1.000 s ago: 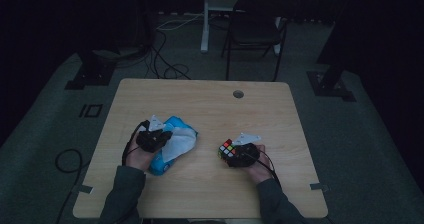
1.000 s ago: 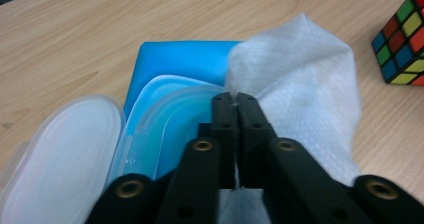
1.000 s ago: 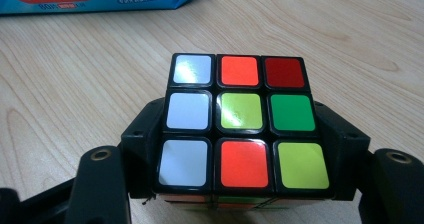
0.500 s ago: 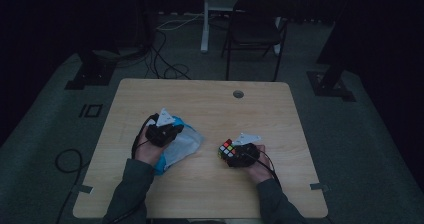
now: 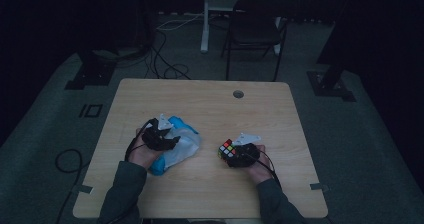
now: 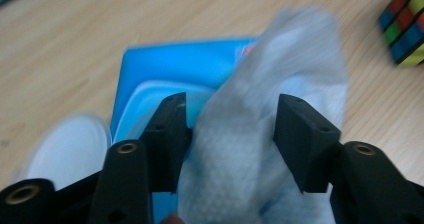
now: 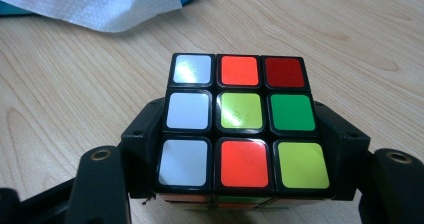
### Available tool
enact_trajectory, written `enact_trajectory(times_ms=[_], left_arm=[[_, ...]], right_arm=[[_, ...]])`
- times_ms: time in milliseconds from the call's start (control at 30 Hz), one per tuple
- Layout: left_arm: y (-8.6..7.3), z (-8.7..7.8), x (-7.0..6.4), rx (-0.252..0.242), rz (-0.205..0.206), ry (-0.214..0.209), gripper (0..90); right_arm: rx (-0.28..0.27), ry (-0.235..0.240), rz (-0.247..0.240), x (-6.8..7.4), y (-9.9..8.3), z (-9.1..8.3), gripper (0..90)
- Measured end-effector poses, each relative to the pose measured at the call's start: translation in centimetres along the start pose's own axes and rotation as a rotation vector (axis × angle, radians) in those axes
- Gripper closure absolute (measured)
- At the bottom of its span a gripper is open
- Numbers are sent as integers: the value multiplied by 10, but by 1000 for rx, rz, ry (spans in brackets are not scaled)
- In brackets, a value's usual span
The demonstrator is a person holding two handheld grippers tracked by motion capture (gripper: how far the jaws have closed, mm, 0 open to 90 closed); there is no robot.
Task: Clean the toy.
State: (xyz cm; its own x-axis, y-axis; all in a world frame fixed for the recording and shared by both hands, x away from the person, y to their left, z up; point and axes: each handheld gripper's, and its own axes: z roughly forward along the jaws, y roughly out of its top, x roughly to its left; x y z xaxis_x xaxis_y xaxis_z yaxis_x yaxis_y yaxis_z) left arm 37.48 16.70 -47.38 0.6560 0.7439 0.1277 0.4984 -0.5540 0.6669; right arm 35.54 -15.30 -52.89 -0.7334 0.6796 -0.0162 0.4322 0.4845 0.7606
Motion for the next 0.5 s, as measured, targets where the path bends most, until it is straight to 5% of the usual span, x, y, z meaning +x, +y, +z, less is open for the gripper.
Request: enact_trajectory(times_ms=[67,233,500], left_arm=[[-1,2,0,11,-8,-27,630],[-1,0,1,3,-9,2,843],[9,-12,-5,-99,-1,13,879]], right_arm=[[0,1,0,0,0,0,338],[2,4,-1,-1,0,0,338],[0,-4,2,1,0,0,338]])
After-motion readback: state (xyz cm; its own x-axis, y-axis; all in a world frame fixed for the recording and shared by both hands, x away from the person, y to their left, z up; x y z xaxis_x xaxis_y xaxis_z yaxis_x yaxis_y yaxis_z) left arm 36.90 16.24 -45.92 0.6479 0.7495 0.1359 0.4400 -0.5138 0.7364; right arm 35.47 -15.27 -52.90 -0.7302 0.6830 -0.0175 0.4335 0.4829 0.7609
